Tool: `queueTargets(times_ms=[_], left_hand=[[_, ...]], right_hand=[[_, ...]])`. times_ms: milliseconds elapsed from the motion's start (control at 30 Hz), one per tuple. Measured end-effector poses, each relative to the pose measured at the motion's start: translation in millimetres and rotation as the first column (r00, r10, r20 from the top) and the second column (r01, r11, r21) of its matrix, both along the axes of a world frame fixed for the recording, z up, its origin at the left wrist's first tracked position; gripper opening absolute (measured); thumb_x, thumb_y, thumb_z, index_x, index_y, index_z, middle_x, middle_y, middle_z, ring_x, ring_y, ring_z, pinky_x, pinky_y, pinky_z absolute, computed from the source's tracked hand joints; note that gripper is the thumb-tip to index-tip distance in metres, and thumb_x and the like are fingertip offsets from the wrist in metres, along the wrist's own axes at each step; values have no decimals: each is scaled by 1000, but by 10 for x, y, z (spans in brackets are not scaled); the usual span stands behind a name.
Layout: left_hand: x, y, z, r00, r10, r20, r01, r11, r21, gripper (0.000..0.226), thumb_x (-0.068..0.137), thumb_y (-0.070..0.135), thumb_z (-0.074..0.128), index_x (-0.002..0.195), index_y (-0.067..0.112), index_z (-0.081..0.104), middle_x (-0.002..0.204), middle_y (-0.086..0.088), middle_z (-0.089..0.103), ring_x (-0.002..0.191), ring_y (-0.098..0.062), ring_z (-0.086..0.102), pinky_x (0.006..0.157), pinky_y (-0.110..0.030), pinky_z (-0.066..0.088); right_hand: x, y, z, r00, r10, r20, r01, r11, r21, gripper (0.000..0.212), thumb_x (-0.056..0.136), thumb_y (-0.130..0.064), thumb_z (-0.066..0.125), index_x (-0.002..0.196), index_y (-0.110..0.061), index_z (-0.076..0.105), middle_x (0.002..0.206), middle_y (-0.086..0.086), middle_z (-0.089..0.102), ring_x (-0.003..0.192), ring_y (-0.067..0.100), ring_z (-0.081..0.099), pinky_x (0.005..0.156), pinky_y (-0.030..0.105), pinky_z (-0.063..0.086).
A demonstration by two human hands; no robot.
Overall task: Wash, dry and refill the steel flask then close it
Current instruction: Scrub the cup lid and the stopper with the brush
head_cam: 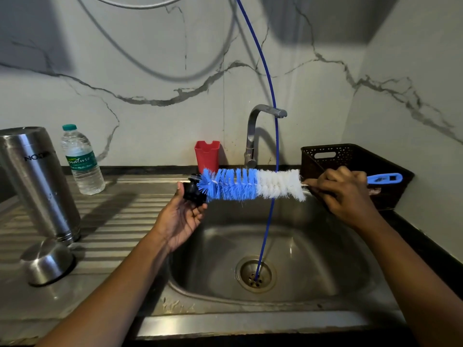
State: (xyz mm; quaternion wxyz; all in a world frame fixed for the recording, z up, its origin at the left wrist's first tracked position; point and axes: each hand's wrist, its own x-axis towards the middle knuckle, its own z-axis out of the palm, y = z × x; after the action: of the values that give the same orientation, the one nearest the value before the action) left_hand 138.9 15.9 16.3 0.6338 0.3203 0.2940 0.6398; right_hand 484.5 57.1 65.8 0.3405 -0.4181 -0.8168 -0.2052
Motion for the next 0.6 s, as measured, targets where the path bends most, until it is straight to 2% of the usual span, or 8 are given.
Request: queueTargets(times_ms=[133, 333, 400, 467, 500, 600], left_hand=[[0, 2, 14, 1000, -3, -24, 2, 999, -42, 51, 83, 48, 47, 110, 7, 59, 81, -9, 70, 65, -12, 66, 53, -17, 54], [19, -4, 16, 999, 38, -9, -39, 999, -34, 43, 80, 38, 57, 107, 5, 63, 90, -12, 73, 75, -17, 70, 58, -21, 57], [30, 12, 18, 998, 60, -17, -60, 998, -26, 41, 66, 33, 70, 97, 6, 71, 90, -12, 73, 75, -17, 71, 56, -21, 56], [33, 20, 20, 996, 86, -27, -87, 996, -26, 30, 58, 28, 74, 81, 9, 77, 86, -12, 73, 71, -17, 72, 54, -20, 56], [28, 26, 15, 996, 93, -16, -93, 995, -31, 25, 63, 26, 72, 80, 8, 77, 84, -11, 73, 69, -16, 71, 54, -20, 56], [9, 17, 31, 996, 85, 40, -84, 996, -32, 30, 87, 28, 54, 102, 4, 66, 84, -13, 67, 63, -14, 69, 52, -17, 55]], right_hand=[[28, 15, -7, 1000, -3, 5, 3, 1000, -1, 32, 78, -16, 55, 104, -24, 72, 79, -6, 59, 81, 12, 39, 67, 26, 8], [28, 36, -45, 999, -35, 17, 35, 999, -3, 32, 78, -19, 54, 104, -24, 72, 80, -6, 59, 80, 12, 41, 68, 26, 8], [34, 35, -39, 999, -39, 8, 39, 999, -5, 32, 79, -19, 53, 104, -24, 72, 80, -6, 60, 80, 15, 45, 67, 26, 9], [29, 30, -32, 999, -33, 11, 33, 999, 3, 33, 78, -18, 54, 104, -25, 72, 80, -6, 60, 79, 17, 46, 67, 27, 9], [21, 27, -30, 999, -29, 16, 29, 1000, 8, 33, 77, -17, 54, 104, -25, 72, 79, -6, 59, 79, 17, 45, 66, 27, 9], [-3, 33, -39, 1000, -21, 23, 21, 1000, 10, 32, 77, -16, 55, 103, -24, 73, 79, -6, 59, 79, 12, 39, 65, 26, 7]])
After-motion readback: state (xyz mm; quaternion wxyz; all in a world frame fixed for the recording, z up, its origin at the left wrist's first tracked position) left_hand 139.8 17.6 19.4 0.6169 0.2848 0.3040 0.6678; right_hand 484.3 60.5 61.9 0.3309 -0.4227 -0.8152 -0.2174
